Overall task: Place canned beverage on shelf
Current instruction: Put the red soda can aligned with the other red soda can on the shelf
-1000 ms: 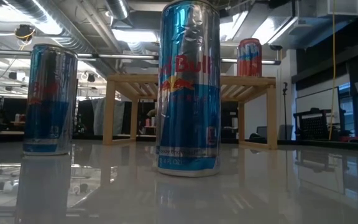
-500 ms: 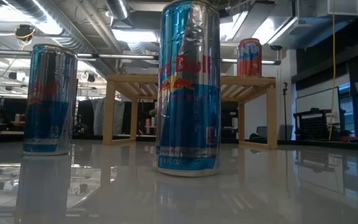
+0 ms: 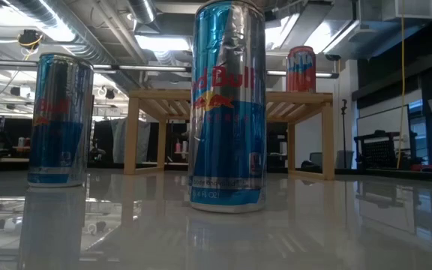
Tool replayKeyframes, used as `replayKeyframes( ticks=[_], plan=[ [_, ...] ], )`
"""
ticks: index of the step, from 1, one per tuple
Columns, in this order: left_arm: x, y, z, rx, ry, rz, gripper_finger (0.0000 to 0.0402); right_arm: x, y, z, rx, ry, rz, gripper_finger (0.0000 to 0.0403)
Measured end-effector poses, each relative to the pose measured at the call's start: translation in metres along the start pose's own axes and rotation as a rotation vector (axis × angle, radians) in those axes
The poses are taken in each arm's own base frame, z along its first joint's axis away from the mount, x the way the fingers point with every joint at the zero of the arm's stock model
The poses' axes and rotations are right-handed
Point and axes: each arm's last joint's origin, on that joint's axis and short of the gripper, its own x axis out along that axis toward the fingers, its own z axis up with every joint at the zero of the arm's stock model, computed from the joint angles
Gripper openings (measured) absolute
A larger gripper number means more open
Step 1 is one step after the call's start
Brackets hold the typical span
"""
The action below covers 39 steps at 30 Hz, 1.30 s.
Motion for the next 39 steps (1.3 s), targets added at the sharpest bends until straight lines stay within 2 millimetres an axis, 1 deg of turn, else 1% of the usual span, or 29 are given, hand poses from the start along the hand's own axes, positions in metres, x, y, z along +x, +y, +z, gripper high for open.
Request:
replayKeyframes(
  ticks=[4, 9, 12, 15, 22, 25, 30, 33, 37, 39],
  plan=[
    [0.032, 0.005, 0.003, -0.017, 0.015, -0.033, 0.0278, -0.003, 0.0, -0.006, 0.029, -0.01, -0.031, 0.0356],
    [0.07, 0.016, -0.001, -0.016, 0.072, 0.008, 0.0278, 0.005, -0.002, -0.011, 0.065, -0.021, -0.05, 0.0356],
    [0.091, 0.02, -0.006, -0.018, 0.114, 0.022, 0.0278, 0.016, -0.006, -0.019, 0.085, -0.011, -0.072, 0.0356],
    [0.11, 0.018, -0.014, -0.005, 0.162, 0.022, 0.0278, 0.03, -0.009, -0.028, 0.108, -0.021, -0.084, 0.0356],
    [0.148, 0.022, -0.028, 0.021, 0.218, 0.035, 0.0278, 0.06, -0.019, -0.048, 0.134, -0.067, -0.1, 0.0356],
    [0.163, 0.021, -0.036, 0.033, 0.256, 0.024, 0.0278, 0.071, -0.025, -0.056, 0.143, -0.043, -0.101, 0.0356],
    [0.17, 0.021, -0.039, 0.056, 0.26, 0.032, 0.0278, 0.082, -0.03, -0.065, 0.148, -0.044, -0.095, 0.0356],
    [0.171, 0.022, -0.039, 0.052, 0.261, 0.035, 0.0278, 0.083, -0.03, -0.066, 0.147, -0.04, -0.095, 0.0356],
    [0.167, 0.019, -0.038, 0.057, 0.264, 0.033, 0.0278, 0.083, -0.031, -0.066, 0.143, -0.046, -0.101, 0.0356],
    [0.162, 0.017, -0.034, 0.077, 0.271, 0.04, 0.0278, 0.083, -0.031, -0.066, 0.142, -0.046, -0.101, 0.0356]
  ],
)
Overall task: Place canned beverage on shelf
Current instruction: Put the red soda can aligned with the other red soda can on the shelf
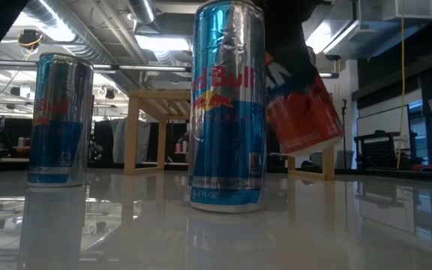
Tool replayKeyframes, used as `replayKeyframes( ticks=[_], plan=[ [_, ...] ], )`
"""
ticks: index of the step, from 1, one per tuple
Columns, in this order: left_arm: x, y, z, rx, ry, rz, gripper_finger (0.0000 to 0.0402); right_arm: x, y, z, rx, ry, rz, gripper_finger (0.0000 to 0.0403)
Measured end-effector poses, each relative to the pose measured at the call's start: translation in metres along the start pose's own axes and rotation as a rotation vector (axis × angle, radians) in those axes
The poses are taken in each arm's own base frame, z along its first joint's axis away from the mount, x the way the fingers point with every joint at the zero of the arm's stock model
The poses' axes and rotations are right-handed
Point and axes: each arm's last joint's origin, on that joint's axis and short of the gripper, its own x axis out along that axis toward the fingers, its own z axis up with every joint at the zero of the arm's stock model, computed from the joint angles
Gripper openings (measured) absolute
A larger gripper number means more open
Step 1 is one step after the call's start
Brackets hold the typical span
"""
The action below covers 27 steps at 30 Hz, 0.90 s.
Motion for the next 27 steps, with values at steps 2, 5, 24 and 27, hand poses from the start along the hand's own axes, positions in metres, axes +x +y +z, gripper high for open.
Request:
replayKeyframes(
  ticks=[2, 5, 24, 27],
  plan=[
    [-0.008, -0.001, 0.006, 0.002, -0.02, 0.003, 0.0278, 0.0, 0.0, 0.0, 0.0, 0.0, 0.0, 0.0356],
    [-0.022, -0.002, 0.018, -0.004, -0.072, -0.003, 0.0278, 0.0, 0.0, 0.0, -0.001, 0.0, -0.001, 0.0356],
    [0.006, -0.02, -0.002, 0.054, 0.062, 0.049, 0.0278, 0.0, 0.0, 0.0, -0.009, 0.007, 0.005, 0.0356],
    [0.011, -0.016, -0.004, 0.058, 0.102, 0.046, 0.0278, 0.0, 0.0, 0.0, -0.009, 0.007, 0.006, 0.0356]
  ],
)
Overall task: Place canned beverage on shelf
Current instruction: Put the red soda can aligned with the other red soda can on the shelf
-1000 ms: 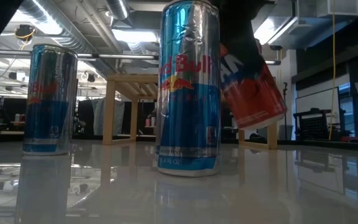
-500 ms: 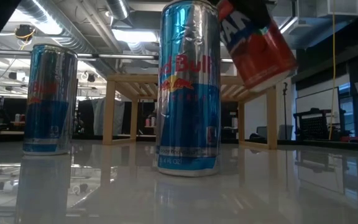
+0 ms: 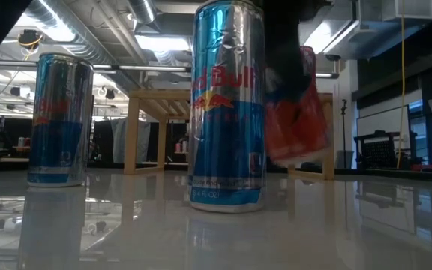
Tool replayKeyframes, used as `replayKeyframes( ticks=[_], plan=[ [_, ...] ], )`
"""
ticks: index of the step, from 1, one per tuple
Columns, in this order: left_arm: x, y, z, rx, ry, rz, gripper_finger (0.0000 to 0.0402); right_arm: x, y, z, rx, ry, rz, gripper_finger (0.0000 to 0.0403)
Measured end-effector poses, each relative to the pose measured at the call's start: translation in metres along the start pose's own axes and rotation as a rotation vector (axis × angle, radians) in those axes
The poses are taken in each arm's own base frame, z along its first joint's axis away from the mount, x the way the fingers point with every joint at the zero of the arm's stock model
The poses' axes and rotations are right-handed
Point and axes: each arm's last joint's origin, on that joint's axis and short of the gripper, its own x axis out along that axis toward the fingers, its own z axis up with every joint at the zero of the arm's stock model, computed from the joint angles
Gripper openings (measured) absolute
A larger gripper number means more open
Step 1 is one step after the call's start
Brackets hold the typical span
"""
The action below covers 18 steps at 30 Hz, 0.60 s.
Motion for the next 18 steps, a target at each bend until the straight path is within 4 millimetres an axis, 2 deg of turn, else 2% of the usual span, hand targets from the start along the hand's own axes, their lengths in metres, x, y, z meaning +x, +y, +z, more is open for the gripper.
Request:
replayKeyframes(
  ticks=[9, 18],
  plan=[
    [0.005, -0.005, -0.001, 0.055, 0.004, -0.001, 0.0289, 0.0, 0.0, 0.0, 0.0, 0.0, 0.0, 0.0356],
    [0.0, -0.025, -0.006, 0.138, -0.005, -0.024, 0.0297, 0.0, 0.0, 0.0, -0.016, 0.001, -0.003, 0.0356]
  ],
)
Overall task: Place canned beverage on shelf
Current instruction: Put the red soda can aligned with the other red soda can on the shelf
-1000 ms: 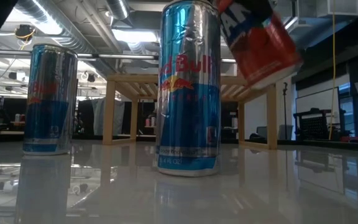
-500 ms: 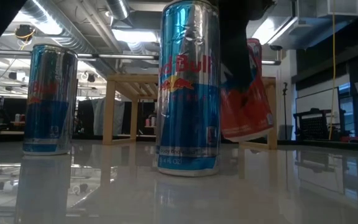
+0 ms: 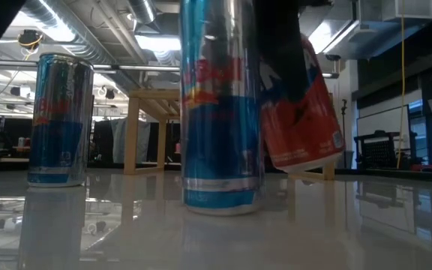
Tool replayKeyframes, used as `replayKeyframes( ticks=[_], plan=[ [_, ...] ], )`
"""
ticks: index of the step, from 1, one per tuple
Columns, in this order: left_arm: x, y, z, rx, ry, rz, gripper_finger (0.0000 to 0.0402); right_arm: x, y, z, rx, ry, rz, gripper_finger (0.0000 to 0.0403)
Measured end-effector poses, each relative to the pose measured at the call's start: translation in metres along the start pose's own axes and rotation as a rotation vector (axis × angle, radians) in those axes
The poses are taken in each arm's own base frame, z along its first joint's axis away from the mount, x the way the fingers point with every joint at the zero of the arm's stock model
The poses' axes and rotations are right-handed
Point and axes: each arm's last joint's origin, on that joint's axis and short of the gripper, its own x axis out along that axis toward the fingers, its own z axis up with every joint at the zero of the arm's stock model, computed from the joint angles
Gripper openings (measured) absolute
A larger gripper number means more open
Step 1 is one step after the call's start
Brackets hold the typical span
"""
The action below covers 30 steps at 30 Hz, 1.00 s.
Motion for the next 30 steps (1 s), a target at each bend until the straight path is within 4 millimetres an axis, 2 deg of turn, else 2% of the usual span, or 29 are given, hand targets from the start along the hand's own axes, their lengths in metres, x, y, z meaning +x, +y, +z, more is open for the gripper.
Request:
replayKeyframes(
  ticks=[3, 14, 30],
  plan=[
    [-0.001, -0.001, 0.0, 0.002, 0.004, -0.018, 0.0297, 0.0, 0.0, 0.0, 0.0, 0.0, 0.0, 0.0356],
    [-0.001, 0.019, 0.003, -0.042, 0.008, -0.029, 0.0298, 0.0, 0.0, 0.0, 0.0, 0.0, 0.0, 0.0356],
    [-0.001, 0.015, 0.001, -0.035, 0.023, -0.043, 0.0298, 0.0, 0.0, 0.001, 0.001, -0.019, -0.004, 0.0356]
  ],
)
